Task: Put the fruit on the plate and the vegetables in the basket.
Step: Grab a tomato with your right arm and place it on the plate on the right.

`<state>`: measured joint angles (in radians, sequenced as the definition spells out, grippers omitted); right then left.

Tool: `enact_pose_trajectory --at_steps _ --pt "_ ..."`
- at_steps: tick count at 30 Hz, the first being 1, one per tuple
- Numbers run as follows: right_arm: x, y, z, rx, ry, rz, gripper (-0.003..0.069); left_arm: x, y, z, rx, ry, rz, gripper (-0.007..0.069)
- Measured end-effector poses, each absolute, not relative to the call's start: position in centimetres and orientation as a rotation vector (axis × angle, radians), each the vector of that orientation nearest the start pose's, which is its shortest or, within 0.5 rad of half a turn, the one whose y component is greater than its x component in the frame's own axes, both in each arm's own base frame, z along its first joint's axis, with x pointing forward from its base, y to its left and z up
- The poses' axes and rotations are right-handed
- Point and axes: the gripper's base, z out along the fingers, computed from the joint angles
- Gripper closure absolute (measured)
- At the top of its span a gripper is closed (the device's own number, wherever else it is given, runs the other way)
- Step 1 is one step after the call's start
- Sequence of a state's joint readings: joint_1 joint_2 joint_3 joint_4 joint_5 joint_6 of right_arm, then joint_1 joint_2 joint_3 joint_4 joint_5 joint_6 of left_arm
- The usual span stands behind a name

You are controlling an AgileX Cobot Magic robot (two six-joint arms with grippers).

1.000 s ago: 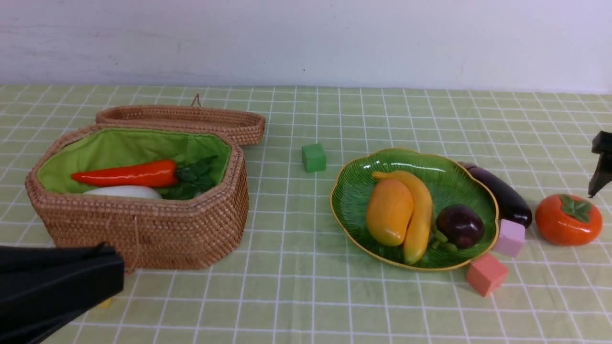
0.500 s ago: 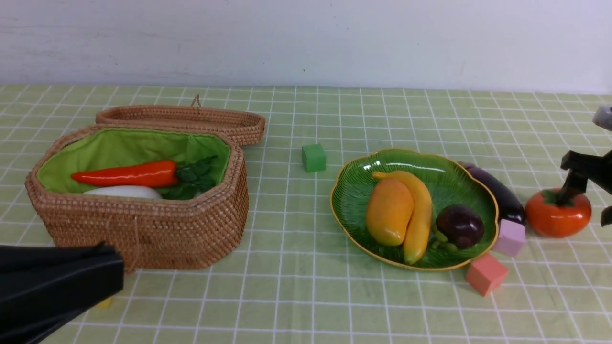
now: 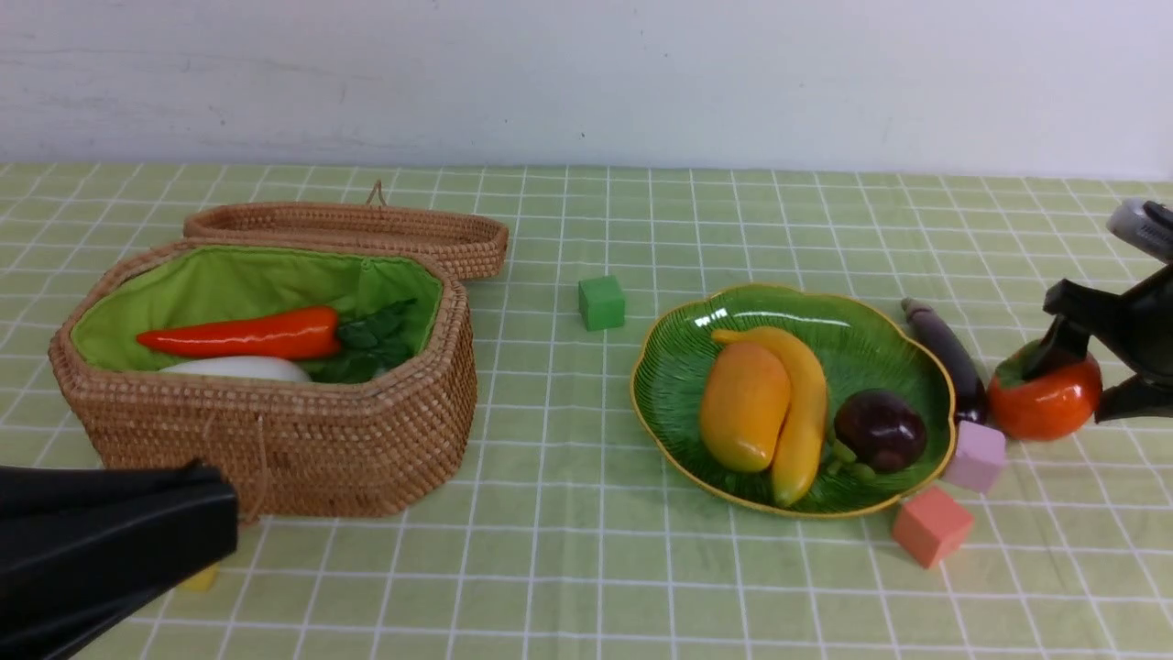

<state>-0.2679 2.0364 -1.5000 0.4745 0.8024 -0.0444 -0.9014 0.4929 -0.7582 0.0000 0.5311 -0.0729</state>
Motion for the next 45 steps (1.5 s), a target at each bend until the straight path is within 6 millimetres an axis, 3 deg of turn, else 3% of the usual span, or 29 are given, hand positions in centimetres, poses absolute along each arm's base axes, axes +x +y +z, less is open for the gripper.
enact_pose_trajectory --at_steps 4,16,20,22,23,25,27,28,30,31,34,38,45 --pt "42.3 -8.3 18.7 0.638 2.643 0.506 0.0160 5.4 -6.8 38.2 0.723 1.643 -0.708 0.0637" --pt "41.8 -8.5 19.4 0.546 2.676 0.460 0.0160 5.4 -6.8 38.3 0.722 1.641 -0.709 0.0637" --pt "40.4 -8.5 21.8 0.452 2.708 0.376 0.0160 5.4 -6.8 38.3 0.722 1.641 -0.709 0.0637" --pt "39.2 -8.2 25.2 0.414 2.656 0.360 0.0160 5.4 -6.8 38.2 0.722 1.642 -0.709 0.0637" --pt "39.2 -8.2 25.2 0.414 2.656 0.360 0.0160 5.4 -6.8 38.2 0.722 1.642 -0.709 0.0637" --pt "37.4 -6.8 29.4 0.350 2.598 0.371 0.0160 5.4 -6.8 38.2 0.726 1.639 -0.699 0.0637" --pt "36.9 -6.1 30.5 0.328 2.587 0.394 0.0160 5.4 -6.8 38.2 0.730 1.637 -0.691 0.0637" --pt "36.2 -4.4 31.9 0.268 2.581 0.443 0.0160 5.5 -6.7 38.2 0.734 1.637 -0.680 0.0637" --pt "35.9 -3.1 32.4 0.219 2.582 0.488 0.0160 5.5 -6.7 38.2 0.738 1.640 -0.670 0.0637" --pt "35.8 -1.1 32.8 0.147 2.583 0.551 0.0160 5.5 -6.7 38.1 0.742 1.643 -0.661 0.0637" --pt "36.1 1.8 32.4 0.043 2.597 0.596 0.0160 5.5 -6.7 38.1 0.745 1.646 -0.657 0.0637" --pt "37.4 5.4 30.0 -0.063 2.637 0.615 0.0160 5.5 -6.7 38.0 0.746 1.649 -0.655 0.0637" --pt "39.4 6.8 26.0 -0.042 2.690 0.638 0.0160 5.5 -6.7 38.0 0.748 1.652 -0.653 0.0637"
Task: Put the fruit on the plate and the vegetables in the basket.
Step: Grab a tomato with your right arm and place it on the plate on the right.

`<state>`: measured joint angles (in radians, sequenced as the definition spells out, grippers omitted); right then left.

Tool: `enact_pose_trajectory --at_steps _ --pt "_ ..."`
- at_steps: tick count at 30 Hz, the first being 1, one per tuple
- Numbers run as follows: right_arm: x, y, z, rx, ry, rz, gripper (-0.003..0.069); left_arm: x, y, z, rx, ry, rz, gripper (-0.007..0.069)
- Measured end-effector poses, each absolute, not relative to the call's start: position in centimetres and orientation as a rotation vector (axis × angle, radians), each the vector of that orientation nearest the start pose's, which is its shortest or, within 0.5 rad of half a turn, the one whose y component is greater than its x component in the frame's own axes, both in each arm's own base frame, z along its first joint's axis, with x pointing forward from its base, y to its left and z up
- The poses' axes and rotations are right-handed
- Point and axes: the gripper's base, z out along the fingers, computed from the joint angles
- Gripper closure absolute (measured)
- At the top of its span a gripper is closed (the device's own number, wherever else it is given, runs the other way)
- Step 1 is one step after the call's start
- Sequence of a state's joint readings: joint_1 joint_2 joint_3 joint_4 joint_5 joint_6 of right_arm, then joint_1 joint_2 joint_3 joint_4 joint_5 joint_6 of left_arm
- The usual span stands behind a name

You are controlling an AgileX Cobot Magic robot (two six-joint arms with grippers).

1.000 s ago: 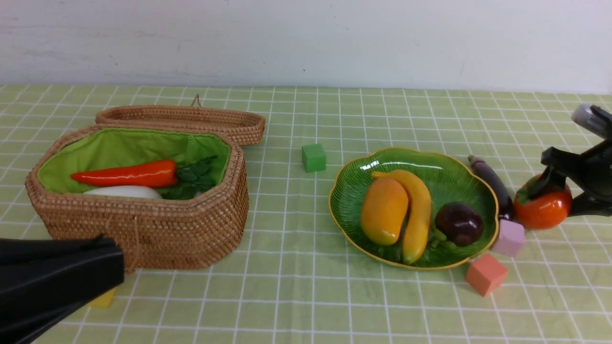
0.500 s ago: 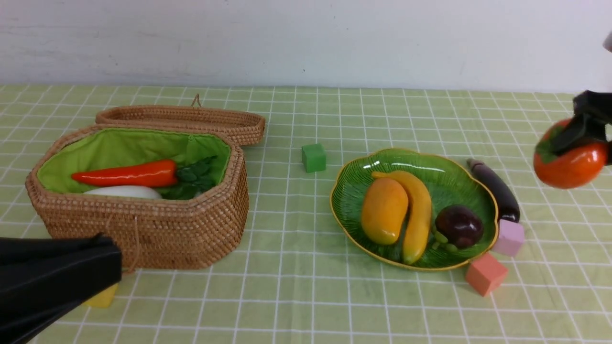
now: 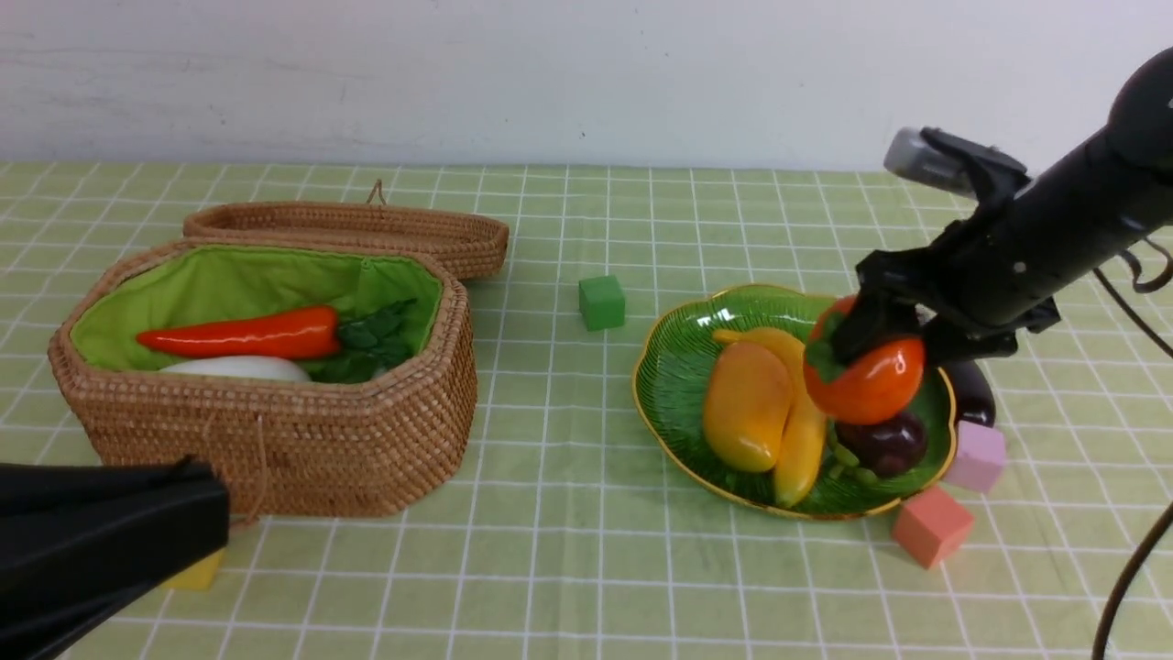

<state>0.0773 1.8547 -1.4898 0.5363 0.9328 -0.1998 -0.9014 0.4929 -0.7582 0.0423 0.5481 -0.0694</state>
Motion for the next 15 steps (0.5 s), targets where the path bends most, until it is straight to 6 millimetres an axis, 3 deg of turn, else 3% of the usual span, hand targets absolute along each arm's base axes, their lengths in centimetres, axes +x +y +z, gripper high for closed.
enact_pose_trajectory --at_steps 8,15 --pt "42.0 6.4 24.7 0.130 2.535 0.589 0.0160 5.5 -6.7 38.0 0.748 1.652 -0.653 0.0636" --pt "42.2 6.4 24.1 0.139 2.547 0.584 0.0160 5.5 -6.7 38.0 0.748 1.652 -0.653 0.0636"
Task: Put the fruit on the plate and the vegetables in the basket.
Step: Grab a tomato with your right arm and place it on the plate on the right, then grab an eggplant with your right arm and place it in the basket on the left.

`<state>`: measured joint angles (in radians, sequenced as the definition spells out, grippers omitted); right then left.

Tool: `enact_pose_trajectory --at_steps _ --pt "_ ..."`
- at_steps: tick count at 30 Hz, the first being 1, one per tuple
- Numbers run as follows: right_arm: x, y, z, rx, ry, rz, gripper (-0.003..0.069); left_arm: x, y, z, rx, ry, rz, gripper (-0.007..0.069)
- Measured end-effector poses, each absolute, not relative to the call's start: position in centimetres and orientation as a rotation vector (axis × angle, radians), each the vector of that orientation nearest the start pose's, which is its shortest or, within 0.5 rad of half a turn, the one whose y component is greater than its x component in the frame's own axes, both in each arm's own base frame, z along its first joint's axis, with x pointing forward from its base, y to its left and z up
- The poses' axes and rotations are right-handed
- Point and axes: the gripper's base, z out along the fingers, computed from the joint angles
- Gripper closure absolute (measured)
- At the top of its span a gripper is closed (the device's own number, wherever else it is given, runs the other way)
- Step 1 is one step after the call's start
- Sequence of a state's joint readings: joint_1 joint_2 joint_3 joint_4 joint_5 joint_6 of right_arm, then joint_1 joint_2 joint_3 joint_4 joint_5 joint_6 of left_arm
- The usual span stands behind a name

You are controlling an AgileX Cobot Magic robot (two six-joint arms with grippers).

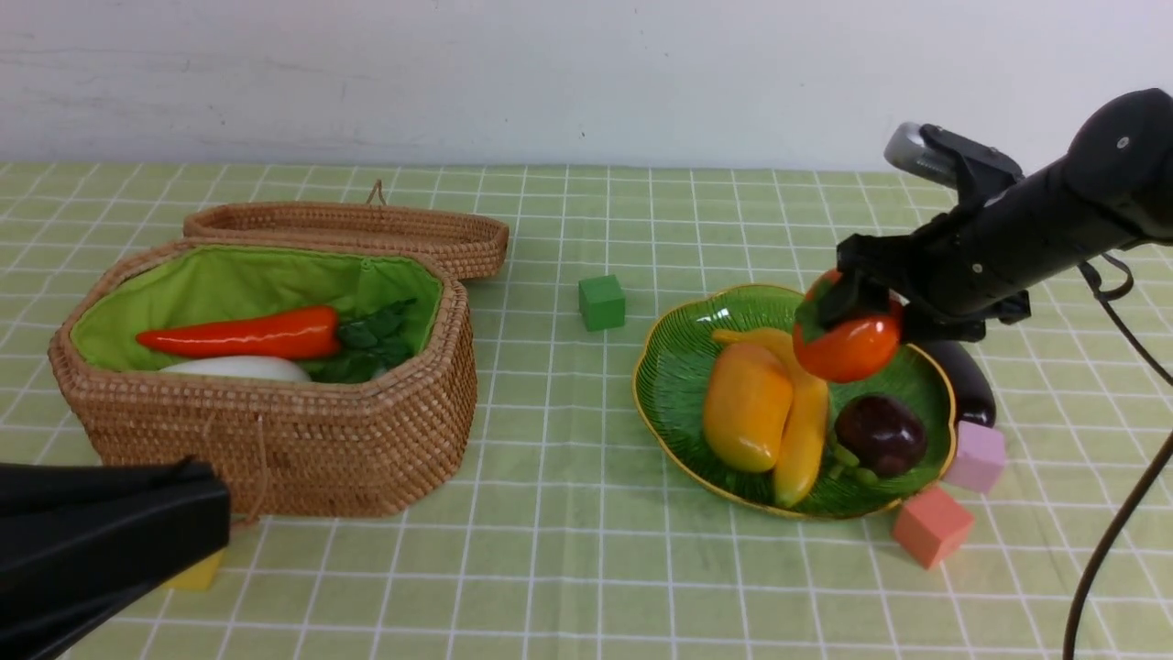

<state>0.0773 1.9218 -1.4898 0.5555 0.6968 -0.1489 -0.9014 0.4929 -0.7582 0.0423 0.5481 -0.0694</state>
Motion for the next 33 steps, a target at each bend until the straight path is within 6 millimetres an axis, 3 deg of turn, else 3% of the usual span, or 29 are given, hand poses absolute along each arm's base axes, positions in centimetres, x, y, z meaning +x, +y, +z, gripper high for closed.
enact_pose_trajectory --at_steps 5,9,13,17,20,25,28,29,33 --pt "42.0 6.2 23.7 0.094 2.587 0.544 0.0142 5.5 -6.7 38.0 0.748 1.652 -0.653 0.0636" --pt "41.6 6.0 23.6 0.039 2.645 0.501 0.0031 5.5 -6.7 38.0 0.748 1.652 -0.653 0.0636" --pt "41.5 5.8 24.2 0.025 2.681 0.457 -0.0005 5.5 -6.7 38.0 0.748 1.652 -0.653 0.0634" --pt "41.4 5.3 25.5 0.032 2.707 0.388 -0.0005 5.5 -6.7 38.0 0.748 1.652 -0.653 0.0634" --pt "41.0 5.0 27.8 0.016 2.717 0.329 0.0001 5.5 -6.7 38.0 0.748 1.652 -0.653 0.0634" --pt "39.6 4.5 31.7 -0.032 2.723 0.263 0.0060 5.5 -6.7 38.0 0.748 1.652 -0.653 0.0632" --pt "38.2 3.6 34.1 -0.071 2.704 0.128 0.0162 5.5 -6.6 37.9 0.751 1.660 -0.650 0.0632" --pt "38.1 3.5 34.2 -0.073 2.703 0.118 0.0162 5.5 -6.6 37.9 0.752 1.662 -0.650 0.0632" --pt "38.3 1.3 33.7 0.024 2.733 -0.004 0.0280 5.4 -6.5 37.3 0.778 1.725 -0.626 0.0632"
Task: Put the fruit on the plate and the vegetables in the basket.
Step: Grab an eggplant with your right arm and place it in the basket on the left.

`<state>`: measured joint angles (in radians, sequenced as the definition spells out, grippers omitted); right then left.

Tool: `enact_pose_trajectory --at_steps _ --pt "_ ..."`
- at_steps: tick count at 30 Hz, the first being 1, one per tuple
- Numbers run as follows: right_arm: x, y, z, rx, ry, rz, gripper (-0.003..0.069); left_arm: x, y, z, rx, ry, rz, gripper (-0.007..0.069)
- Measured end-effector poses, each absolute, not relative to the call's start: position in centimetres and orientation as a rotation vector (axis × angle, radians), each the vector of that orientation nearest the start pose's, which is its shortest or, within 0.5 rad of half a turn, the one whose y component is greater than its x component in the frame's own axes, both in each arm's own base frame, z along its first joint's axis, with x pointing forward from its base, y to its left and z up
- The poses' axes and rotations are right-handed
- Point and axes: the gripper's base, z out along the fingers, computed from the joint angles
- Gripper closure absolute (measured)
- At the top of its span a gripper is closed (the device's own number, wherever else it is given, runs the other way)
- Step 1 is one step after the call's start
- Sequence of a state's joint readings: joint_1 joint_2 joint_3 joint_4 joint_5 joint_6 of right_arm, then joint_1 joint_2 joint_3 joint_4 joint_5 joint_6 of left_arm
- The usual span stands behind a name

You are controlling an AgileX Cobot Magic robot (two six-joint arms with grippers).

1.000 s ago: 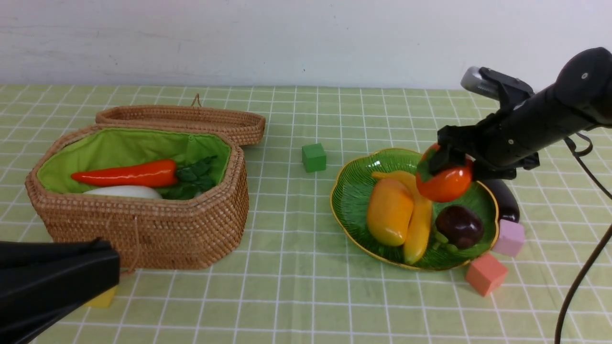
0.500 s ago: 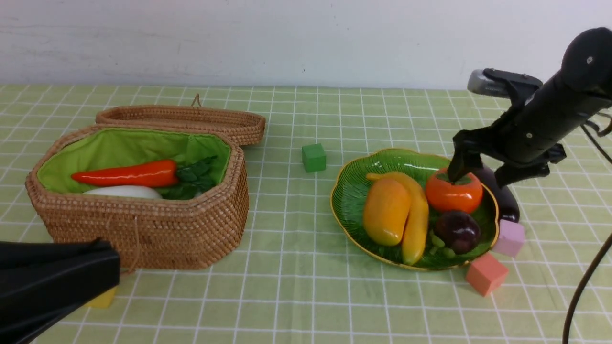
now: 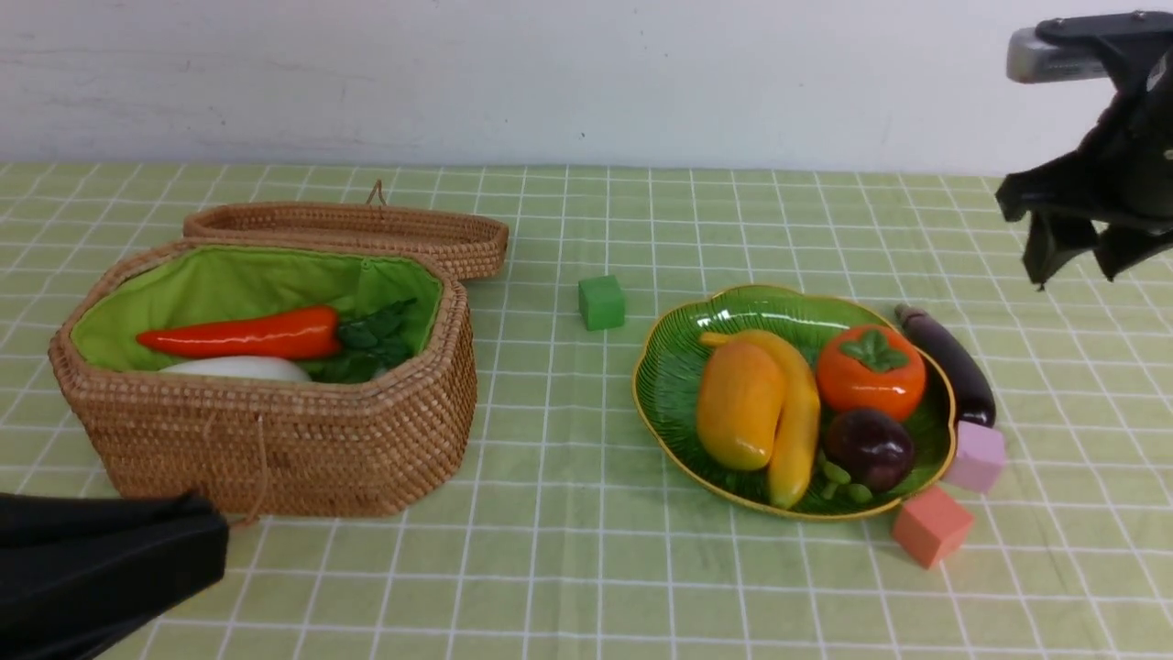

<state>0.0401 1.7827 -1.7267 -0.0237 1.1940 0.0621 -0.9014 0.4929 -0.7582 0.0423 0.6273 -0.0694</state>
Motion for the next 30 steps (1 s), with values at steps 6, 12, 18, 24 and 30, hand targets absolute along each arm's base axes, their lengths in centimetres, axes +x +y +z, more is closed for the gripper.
enact_pose_trajectory --at_steps 6,12,18,24,30 --pt "41.0 -1.1 29.4 0.168 2.789 0.094 0.0284 5.3 -6.4 36.8 0.816 1.776 -0.592 0.0632" --pt "43.5 -2.0 24.6 0.232 2.804 0.230 0.0196 5.3 -6.3 36.7 0.828 1.773 -0.583 0.0635" --pt "45.2 -1.7 22.3 0.258 2.739 0.304 0.0149 5.3 -6.4 36.7 0.860 1.757 -0.570 0.0636" --pt "47.1 -2.0 20.7 0.295 2.612 0.295 0.0144 5.1 -6.5 36.7 0.853 1.767 -0.608 0.0636" --pt "47.9 -1.9 18.7 0.339 2.596 0.327 0.0144 5.0 -6.6 36.7 0.850 1.773 -0.628 0.0636"
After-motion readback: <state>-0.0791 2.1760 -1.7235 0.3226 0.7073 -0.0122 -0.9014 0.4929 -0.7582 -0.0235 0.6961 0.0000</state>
